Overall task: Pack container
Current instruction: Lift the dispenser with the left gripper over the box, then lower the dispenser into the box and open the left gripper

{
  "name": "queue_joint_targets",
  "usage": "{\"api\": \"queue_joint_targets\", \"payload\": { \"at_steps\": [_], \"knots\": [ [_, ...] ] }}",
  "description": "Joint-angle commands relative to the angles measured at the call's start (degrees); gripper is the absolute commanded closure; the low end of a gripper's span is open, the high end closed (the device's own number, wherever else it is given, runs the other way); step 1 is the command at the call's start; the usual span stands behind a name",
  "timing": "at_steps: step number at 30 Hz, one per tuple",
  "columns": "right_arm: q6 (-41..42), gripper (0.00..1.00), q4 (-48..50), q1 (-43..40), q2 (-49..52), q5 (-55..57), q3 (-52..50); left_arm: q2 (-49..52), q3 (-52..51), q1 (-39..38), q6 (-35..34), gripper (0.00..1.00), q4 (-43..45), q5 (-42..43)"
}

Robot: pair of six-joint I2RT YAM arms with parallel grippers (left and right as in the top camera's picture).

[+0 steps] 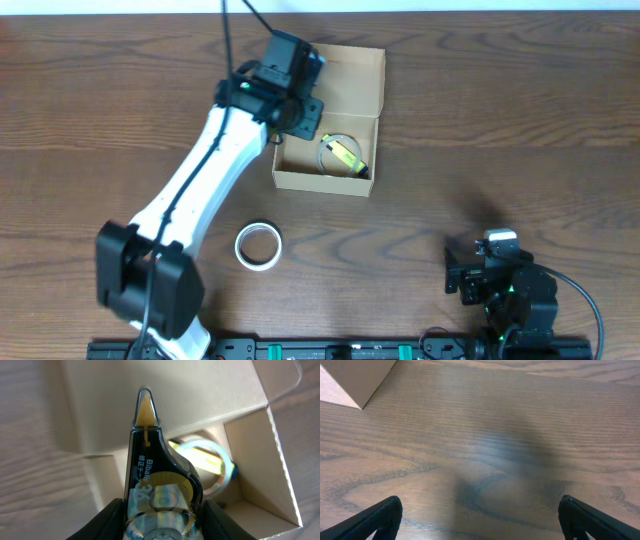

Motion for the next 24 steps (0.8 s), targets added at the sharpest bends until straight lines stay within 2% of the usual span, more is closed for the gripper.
{"api": "queue_joint_targets", "payload": {
  "at_steps": [1,7,24],
  "knots": [
    [-0.8,0.01,-0.1,-0.4,-0.3,-0.2,-0.5,4.0,3.3,-1.0,-0.2,0.73,-1.3,2.3],
    [-0.8,0.01,-0.1,-0.4,-0.3,-0.2,-0.5,9.5,6.4,-1.1,-0.2,0.77,-5.8,3.0],
    [-0.8,0.01,-0.1,-0.4,-0.3,-0.2,-0.5,17.2,6.4,-2.0,5.8,0.76,-7.7,4.0]
  ]
}}
